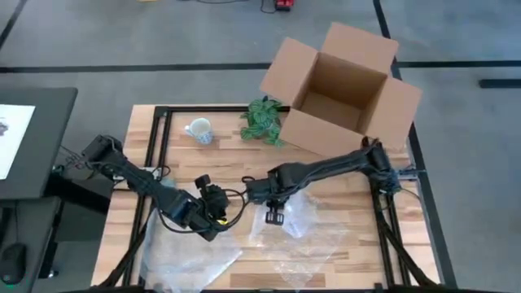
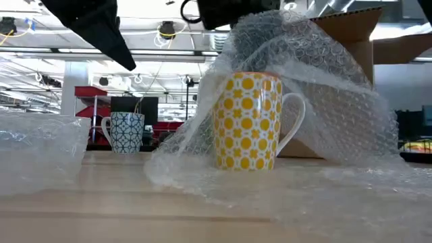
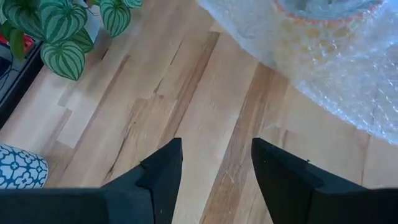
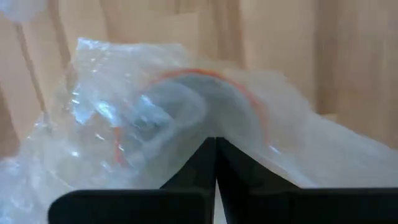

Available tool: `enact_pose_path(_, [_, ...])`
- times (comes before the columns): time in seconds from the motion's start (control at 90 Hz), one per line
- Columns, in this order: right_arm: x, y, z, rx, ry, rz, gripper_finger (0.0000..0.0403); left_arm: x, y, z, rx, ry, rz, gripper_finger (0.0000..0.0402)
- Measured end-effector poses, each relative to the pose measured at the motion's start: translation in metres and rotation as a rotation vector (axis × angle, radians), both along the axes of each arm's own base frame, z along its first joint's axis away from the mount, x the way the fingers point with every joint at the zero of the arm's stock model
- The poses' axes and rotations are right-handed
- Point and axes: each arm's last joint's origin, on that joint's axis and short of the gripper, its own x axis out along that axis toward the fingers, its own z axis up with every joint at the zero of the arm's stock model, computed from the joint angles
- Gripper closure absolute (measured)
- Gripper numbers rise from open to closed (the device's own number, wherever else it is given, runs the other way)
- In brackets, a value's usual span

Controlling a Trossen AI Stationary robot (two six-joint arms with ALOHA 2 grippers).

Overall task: Wrap mug
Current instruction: Wrap the yellow mug

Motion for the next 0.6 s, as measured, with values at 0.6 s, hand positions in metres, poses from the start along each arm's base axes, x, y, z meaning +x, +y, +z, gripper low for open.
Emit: enact_pose_path(0.6, [-0.01,0.032,0.029,-0.021,-0.124,-0.001,0.0403,0.0,0.0,0.0,0.0,0.001,0.0,0.0229])
